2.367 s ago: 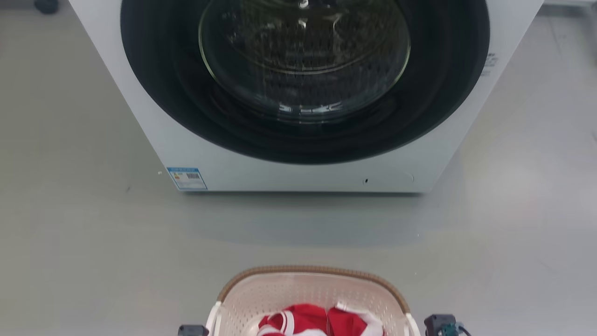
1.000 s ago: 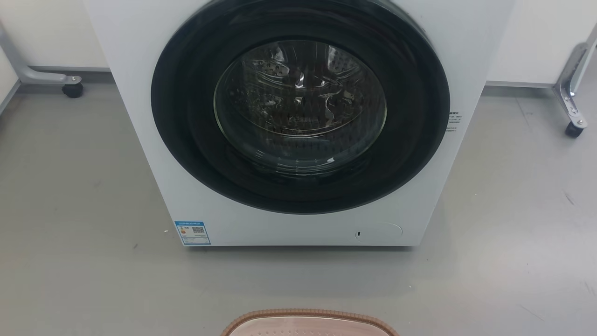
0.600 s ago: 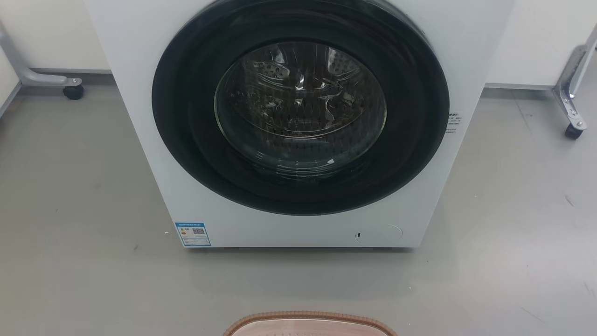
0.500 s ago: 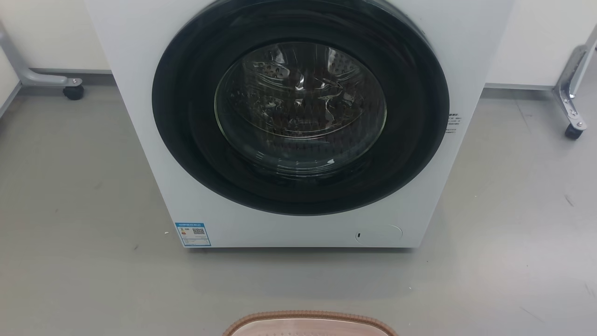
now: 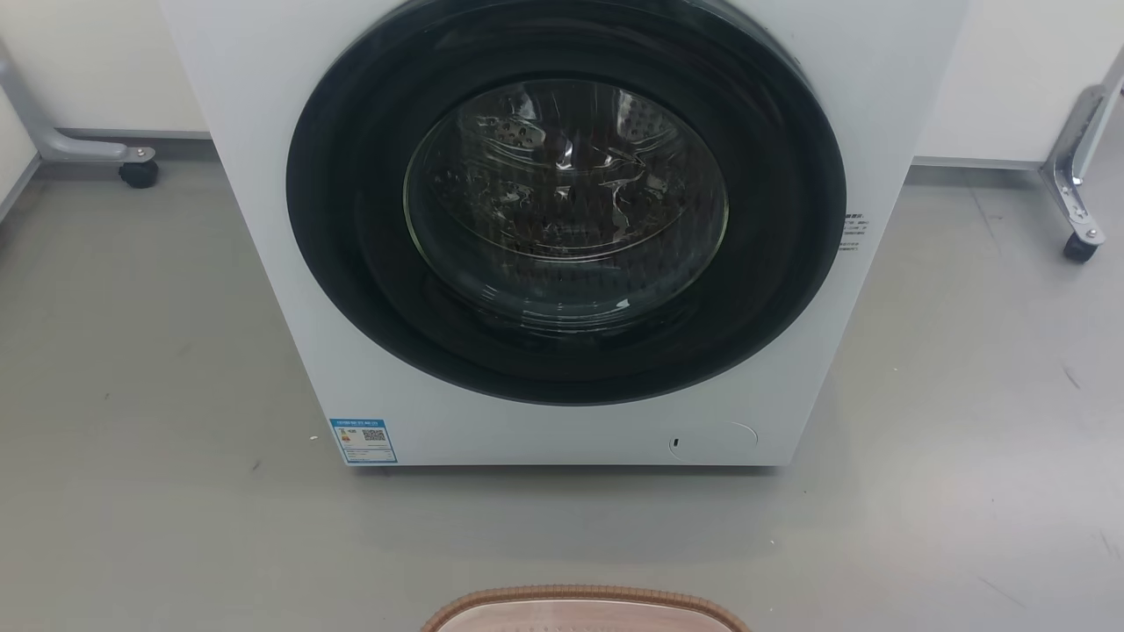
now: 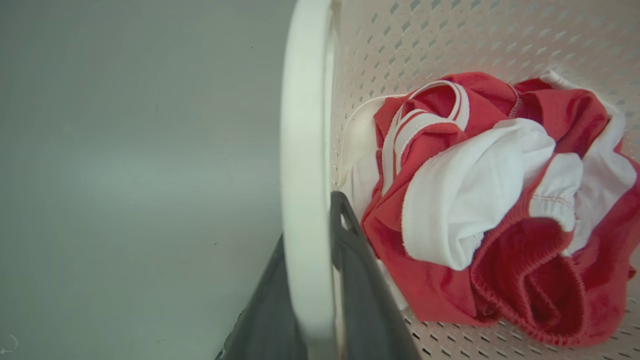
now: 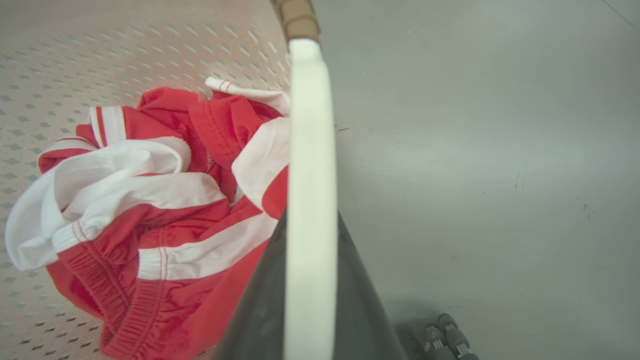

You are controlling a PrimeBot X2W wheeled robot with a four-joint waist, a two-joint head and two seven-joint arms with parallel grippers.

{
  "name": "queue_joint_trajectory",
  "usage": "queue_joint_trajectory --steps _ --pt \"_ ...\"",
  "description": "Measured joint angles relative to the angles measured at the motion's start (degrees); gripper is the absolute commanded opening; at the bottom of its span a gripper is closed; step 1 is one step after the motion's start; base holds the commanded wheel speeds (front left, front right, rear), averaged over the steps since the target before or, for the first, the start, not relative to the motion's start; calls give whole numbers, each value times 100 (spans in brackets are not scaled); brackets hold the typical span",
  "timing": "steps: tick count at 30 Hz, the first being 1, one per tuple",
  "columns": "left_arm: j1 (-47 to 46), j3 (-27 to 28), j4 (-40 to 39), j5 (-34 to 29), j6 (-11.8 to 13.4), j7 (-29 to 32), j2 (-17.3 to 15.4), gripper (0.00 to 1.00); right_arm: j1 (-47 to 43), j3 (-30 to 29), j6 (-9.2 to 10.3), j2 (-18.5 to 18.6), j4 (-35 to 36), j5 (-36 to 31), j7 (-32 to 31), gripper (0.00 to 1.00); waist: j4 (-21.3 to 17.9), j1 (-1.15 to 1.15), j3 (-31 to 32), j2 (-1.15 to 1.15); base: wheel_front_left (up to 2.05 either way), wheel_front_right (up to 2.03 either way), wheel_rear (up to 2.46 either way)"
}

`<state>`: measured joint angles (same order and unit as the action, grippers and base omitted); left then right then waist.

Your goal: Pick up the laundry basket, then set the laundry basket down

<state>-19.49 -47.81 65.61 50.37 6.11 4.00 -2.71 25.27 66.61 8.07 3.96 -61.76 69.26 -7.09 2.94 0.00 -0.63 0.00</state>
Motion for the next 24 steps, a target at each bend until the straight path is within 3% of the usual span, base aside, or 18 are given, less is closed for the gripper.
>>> queue_joint_trajectory --steps 24 --pt "-14 -77 63 52 26 -7 1 0 6 176 0 -1 -2 158 18 0 -31 0 -108 0 0 0 0"
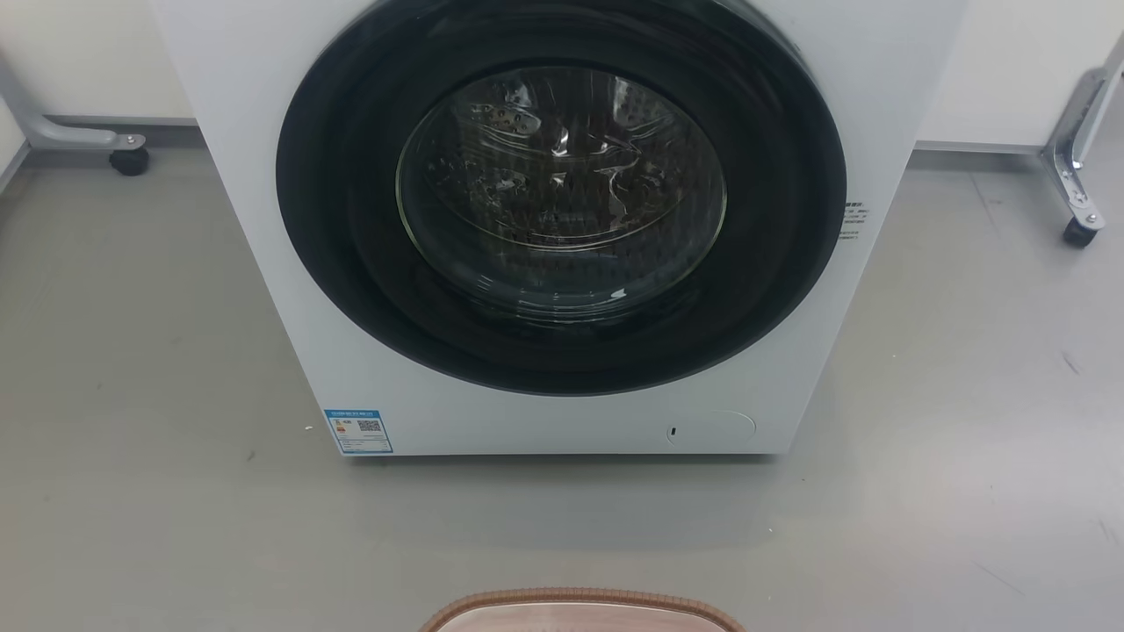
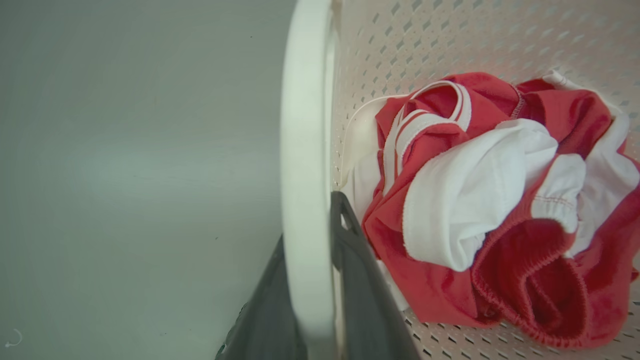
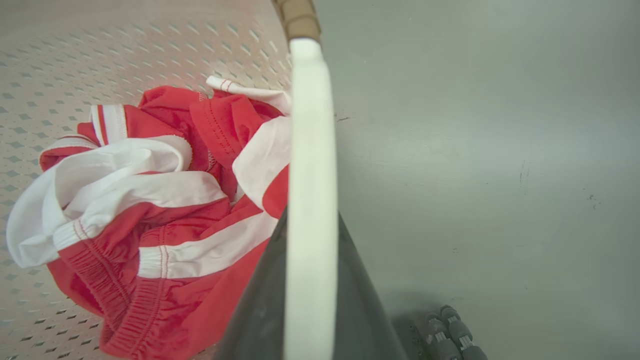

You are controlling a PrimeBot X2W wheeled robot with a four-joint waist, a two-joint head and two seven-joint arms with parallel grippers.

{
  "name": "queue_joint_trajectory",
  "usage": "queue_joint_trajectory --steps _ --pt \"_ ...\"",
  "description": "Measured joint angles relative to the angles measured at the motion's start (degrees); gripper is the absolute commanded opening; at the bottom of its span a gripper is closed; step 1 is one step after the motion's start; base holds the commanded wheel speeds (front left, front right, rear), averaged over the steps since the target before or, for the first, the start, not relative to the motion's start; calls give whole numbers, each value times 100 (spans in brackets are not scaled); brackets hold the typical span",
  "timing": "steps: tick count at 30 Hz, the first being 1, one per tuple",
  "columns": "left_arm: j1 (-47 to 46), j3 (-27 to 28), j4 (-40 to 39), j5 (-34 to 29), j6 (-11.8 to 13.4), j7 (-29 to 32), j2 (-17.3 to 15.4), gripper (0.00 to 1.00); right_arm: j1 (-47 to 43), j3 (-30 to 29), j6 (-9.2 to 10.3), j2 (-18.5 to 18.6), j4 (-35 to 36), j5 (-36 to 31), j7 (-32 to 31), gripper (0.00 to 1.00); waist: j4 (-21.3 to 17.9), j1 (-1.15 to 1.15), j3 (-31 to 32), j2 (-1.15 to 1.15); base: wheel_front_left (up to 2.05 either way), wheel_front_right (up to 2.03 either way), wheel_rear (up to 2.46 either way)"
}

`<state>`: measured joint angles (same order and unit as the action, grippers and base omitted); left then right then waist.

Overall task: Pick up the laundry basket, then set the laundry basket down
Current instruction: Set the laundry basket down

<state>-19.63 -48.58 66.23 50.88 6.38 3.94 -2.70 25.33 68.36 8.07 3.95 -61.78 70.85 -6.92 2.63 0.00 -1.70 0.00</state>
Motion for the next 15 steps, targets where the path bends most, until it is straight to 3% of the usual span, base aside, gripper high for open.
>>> queue_joint_trajectory --steps 15 --pt "-586 33 53 7 16 -59 -12 0 586 62 0 18 48 31 159 0 -40 0 -531 0 0 0 0"
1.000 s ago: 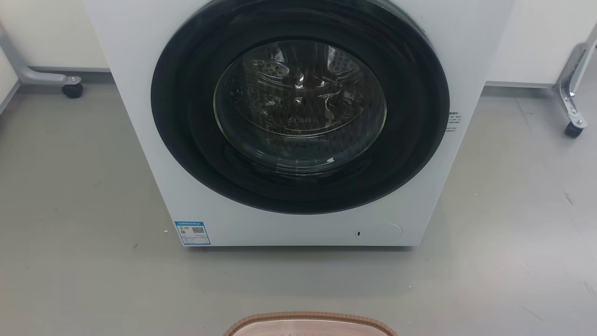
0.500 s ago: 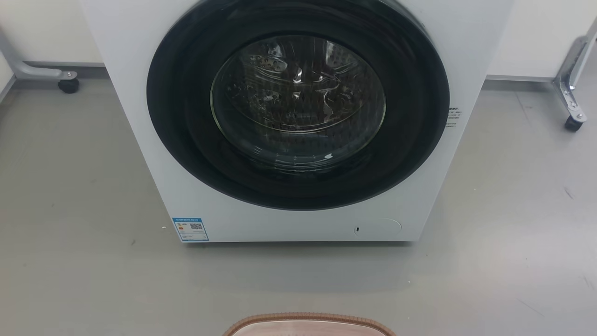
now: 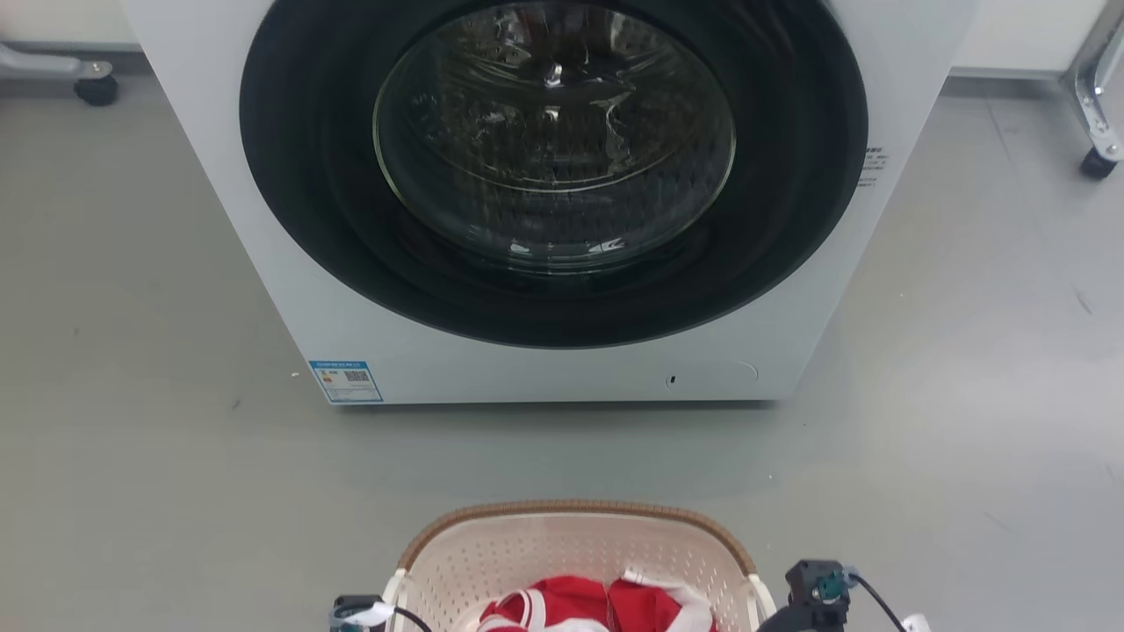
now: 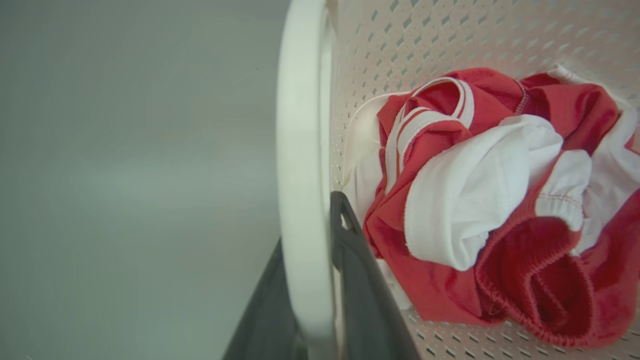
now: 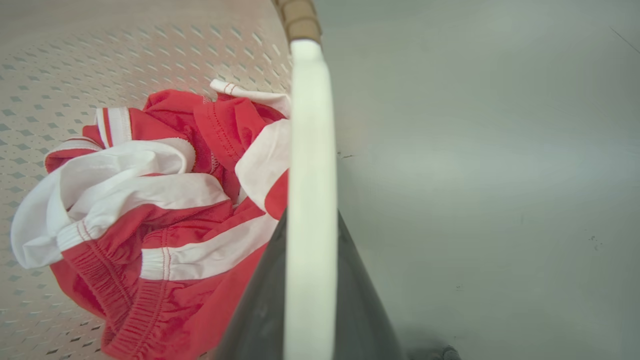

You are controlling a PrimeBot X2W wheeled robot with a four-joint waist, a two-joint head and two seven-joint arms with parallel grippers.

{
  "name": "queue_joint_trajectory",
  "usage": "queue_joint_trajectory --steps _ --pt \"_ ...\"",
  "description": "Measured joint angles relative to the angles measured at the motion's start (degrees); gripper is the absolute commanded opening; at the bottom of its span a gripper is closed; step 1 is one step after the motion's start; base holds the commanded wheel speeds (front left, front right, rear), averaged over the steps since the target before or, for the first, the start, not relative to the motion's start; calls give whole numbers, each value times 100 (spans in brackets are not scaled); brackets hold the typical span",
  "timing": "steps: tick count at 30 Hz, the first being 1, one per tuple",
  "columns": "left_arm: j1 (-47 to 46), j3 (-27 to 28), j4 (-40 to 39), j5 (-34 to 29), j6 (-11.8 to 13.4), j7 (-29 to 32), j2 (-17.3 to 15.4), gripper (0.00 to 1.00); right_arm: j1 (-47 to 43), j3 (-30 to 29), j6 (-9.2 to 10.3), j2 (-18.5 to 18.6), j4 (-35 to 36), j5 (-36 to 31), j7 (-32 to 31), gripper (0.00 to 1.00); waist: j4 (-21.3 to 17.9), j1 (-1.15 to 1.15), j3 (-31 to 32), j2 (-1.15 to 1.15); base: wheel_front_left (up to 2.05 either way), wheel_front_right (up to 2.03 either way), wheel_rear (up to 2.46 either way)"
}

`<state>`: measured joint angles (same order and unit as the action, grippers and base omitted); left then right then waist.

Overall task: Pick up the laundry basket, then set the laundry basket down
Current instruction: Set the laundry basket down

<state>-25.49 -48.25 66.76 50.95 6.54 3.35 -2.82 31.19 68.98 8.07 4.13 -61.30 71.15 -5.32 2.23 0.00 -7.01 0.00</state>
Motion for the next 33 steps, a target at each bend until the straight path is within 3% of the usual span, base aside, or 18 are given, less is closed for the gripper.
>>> queue_joint_trajectory --steps 10,33 --pt "-918 146 -31 -1 2 -103 -20 0 1154 -27 0 12 -175 -158 96 0 -10 1 -779 0 0 0 0" --pt "-2430 397 -64 -7 22 -339 -40 0 2836 -59 -8 -4 -580 -495 391 0 -22 2 -2616 -1 0 0 0"
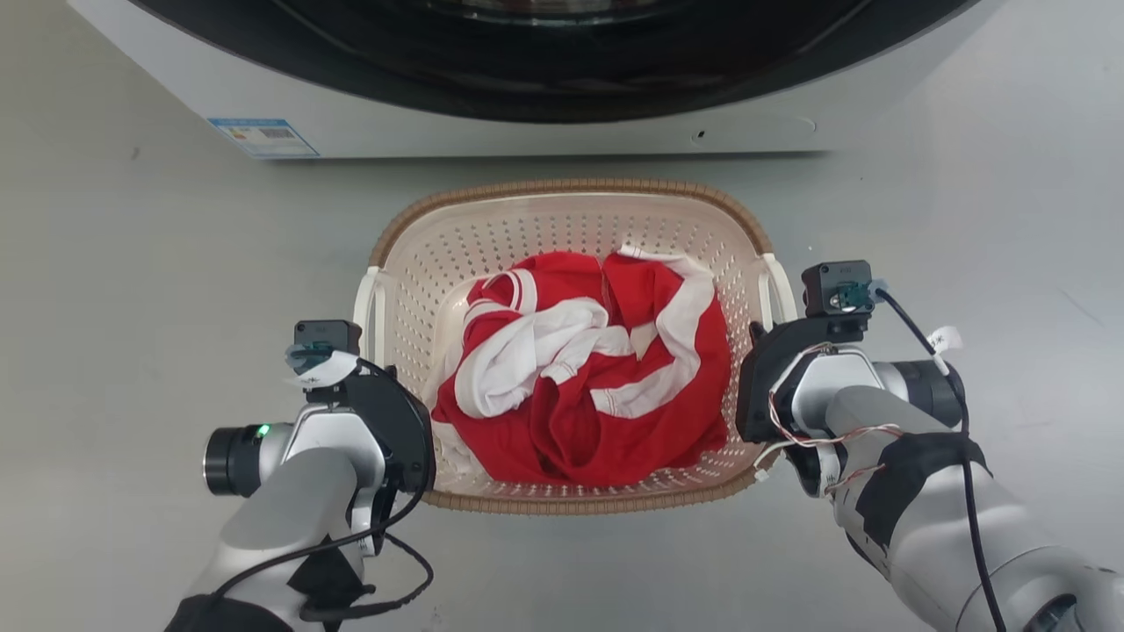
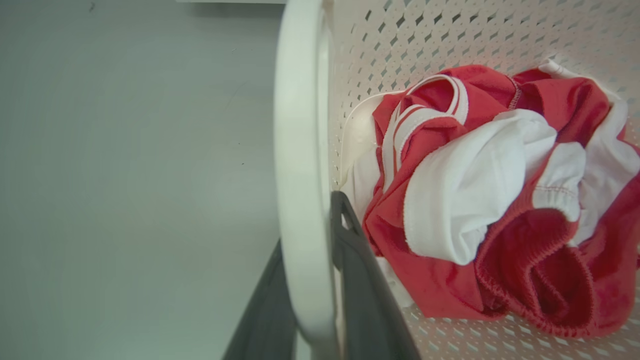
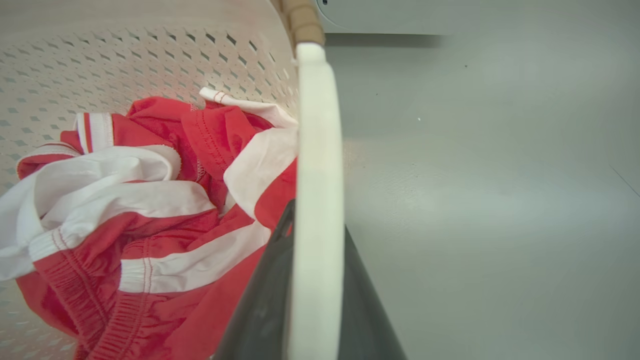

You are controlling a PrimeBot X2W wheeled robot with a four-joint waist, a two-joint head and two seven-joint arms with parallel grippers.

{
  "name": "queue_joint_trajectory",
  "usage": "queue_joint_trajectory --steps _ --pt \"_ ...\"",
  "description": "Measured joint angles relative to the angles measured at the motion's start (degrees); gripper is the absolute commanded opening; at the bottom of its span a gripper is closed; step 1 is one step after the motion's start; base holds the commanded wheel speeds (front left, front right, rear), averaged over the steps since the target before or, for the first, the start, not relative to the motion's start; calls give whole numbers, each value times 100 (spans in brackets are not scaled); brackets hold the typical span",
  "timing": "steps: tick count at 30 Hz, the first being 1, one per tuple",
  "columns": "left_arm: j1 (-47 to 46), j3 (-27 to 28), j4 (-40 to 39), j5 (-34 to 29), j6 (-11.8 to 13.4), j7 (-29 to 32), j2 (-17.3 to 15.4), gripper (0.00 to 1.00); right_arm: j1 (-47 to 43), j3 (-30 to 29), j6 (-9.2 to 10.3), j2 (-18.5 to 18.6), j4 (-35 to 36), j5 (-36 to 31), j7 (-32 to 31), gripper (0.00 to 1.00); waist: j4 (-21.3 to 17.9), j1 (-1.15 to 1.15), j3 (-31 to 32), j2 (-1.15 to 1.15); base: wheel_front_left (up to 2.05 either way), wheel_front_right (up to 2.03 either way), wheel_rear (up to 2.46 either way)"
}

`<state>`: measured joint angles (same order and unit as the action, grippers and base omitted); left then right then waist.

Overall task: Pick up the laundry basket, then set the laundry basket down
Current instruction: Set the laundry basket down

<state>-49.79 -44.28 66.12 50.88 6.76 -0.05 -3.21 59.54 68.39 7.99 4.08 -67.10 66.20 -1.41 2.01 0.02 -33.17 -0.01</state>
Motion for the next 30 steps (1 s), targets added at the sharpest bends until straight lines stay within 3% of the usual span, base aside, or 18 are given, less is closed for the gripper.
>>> queue_joint_trajectory --steps 19,30 --pt "-1023 96 21 -91 29 -215 -42 0 1042 23 -52 12 -216 -223 248 0 68 -1 -1588 0 0 0 0" --pt "-1325 138 124 -108 29 -368 -79 0 1399 41 -77 15 -235 -330 498 0 119 -4 -2115 3 0 0 0"
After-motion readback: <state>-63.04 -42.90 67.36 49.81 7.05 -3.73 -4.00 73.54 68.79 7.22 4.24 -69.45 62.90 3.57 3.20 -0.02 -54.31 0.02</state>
